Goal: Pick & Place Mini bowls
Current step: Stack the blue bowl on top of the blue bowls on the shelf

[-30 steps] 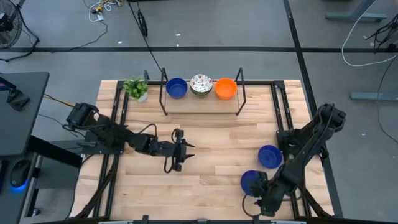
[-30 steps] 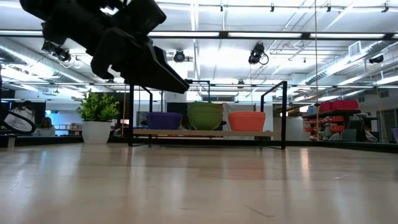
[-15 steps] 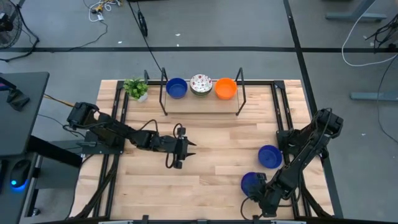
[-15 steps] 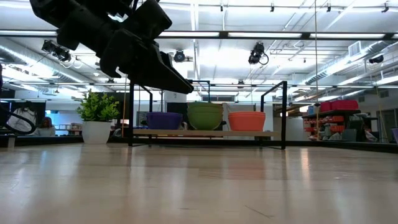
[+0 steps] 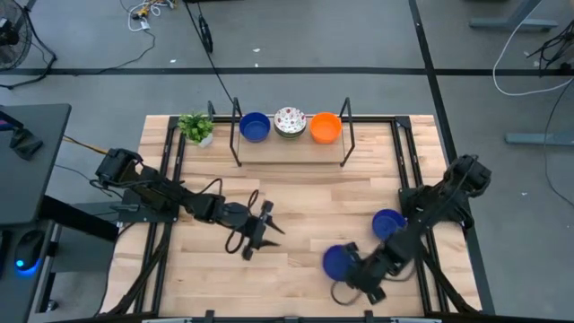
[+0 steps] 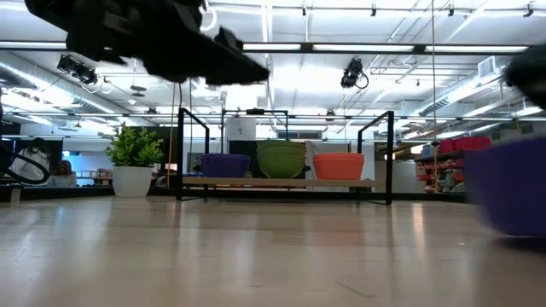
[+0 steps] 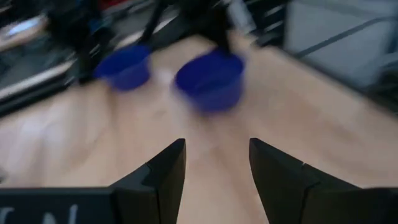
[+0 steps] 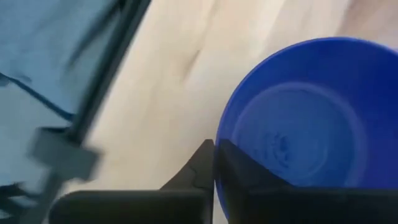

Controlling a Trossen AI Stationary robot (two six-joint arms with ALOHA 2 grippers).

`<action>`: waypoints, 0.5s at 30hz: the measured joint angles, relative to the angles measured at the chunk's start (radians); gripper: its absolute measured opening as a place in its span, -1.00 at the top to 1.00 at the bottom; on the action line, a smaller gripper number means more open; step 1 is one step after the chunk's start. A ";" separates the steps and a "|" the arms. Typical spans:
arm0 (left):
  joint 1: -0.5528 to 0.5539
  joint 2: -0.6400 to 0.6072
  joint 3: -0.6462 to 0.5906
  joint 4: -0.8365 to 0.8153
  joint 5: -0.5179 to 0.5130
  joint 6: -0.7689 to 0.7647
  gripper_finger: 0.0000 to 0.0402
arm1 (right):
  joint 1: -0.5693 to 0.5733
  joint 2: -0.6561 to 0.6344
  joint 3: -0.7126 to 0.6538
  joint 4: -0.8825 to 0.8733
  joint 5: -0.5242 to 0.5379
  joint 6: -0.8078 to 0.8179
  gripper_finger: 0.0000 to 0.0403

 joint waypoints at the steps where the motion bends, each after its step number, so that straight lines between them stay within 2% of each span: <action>1: -0.003 0.000 0.000 0.016 0.041 0.013 0.10 | -0.028 0.000 0.000 0.015 0.003 -0.075 0.96; 3: -0.004 0.000 0.000 0.040 0.115 0.037 0.10 | -0.086 0.000 0.000 0.054 0.003 -0.212 0.98; 5: -0.009 0.000 0.000 0.067 0.146 0.061 0.10 | -0.139 0.000 0.000 0.099 0.001 -0.329 0.98; 11: -0.036 0.000 0.000 0.142 0.147 0.176 0.10 | -0.249 0.000 0.000 0.222 0.001 -0.580 0.98; 15: -0.037 0.000 0.000 0.117 0.148 0.168 0.10 | -0.278 0.000 0.000 0.271 -0.015 -0.680 0.98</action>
